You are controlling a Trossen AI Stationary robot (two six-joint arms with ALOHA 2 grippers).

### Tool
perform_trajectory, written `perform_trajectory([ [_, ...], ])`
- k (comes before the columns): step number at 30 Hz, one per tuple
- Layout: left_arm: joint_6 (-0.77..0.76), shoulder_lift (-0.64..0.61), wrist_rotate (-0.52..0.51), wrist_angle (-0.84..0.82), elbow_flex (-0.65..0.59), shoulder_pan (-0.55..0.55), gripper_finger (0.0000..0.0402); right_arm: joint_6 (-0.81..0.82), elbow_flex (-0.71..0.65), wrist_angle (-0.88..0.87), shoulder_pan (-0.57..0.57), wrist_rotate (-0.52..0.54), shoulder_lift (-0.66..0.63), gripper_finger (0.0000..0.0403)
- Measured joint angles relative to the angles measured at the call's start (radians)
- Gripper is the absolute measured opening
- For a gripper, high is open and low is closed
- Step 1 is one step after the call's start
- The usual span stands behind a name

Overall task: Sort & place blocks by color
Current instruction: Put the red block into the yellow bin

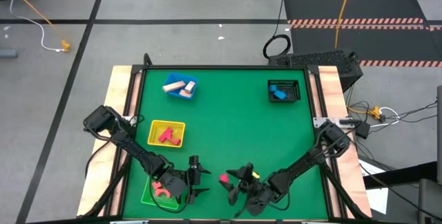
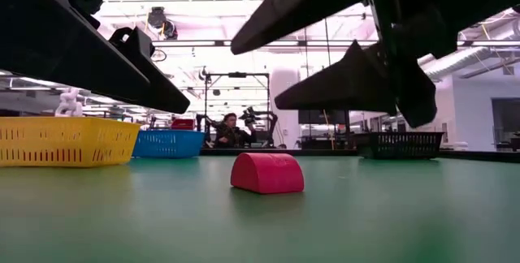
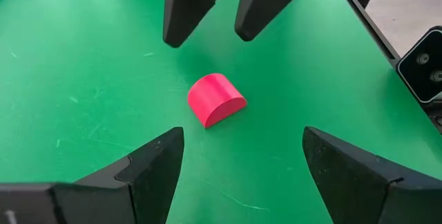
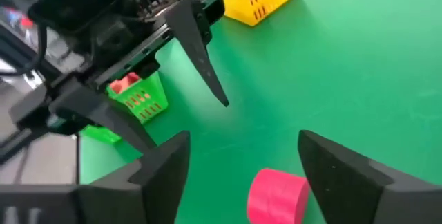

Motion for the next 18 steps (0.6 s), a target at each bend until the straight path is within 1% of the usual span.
perform_trajectory([
  [3,0.0,0.0,0.0,0.0,0.0,0.0,0.0296,0.033,0.0,0.002,0.0,-0.002,0.013,0.0288],
  [6,0.0,0.0,0.0,-0.001,0.0,0.0,0.0296,0.035,0.0,0.013,0.0,-0.002,0.027,0.0304],
  [9,0.006,0.0,0.001,-0.004,0.0,0.0,0.0296,0.002,0.001,0.055,0.0,-0.002,0.052,0.0308],
  [13,0.022,0.0,0.001,-0.006,0.0,0.0,0.0296,-0.067,0.004,0.141,0.0,-0.003,0.116,0.0308],
  [18,0.026,0.0,0.001,-0.012,0.0,0.0,0.0296,-0.207,0.058,0.151,-0.001,0.004,0.192,0.0308],
])
